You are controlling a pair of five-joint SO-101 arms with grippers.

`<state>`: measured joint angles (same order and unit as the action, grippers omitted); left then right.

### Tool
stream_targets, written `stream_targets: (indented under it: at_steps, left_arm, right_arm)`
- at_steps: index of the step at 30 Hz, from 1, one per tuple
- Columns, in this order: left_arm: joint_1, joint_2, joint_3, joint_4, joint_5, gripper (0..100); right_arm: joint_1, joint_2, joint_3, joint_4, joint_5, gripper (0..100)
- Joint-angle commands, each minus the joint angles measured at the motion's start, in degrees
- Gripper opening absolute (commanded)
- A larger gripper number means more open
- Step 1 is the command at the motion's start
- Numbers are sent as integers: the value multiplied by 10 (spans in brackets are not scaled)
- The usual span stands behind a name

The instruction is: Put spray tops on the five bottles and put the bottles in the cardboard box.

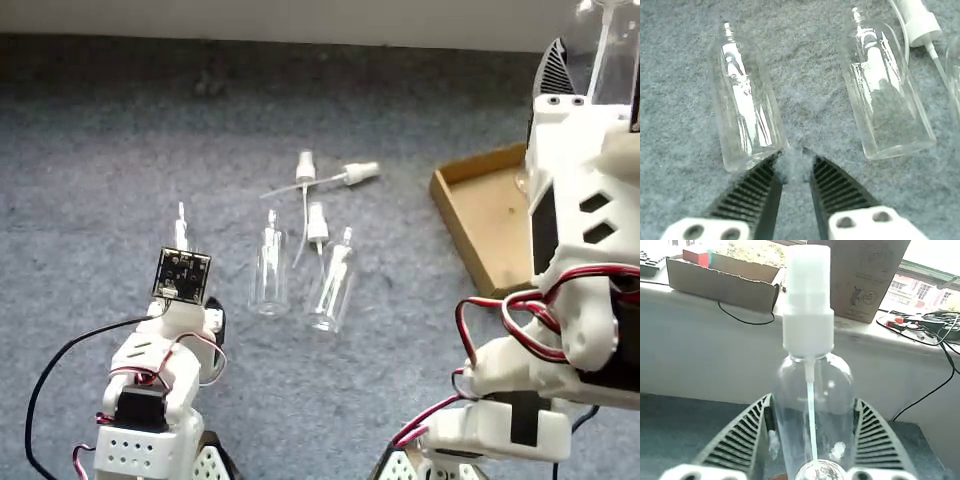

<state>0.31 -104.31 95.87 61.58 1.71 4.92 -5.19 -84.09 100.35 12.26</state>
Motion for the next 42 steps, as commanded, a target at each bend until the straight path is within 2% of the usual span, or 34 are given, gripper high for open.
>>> stream_targets:
  at_steps: [1,18,31,36,42]
  left_arm:
    - [10,-5,12,-7,-5,5]
    - [10,-5,12,-7,-5,5]
    - [10,-5,12,-7,-5,5]
    - [10,-5,12,-7,-5,5]
    - [10,-5,12,-7,-5,5]
  right_arm:
    - [-7,-66,7,9,-62,127]
    - [-7,-102,253,6,-66,127]
    - [-7,-107,279,8,-66,127]
    - [-7,-173,293,9,-67,127]
    - [-7,-276,409,8,-67,127]
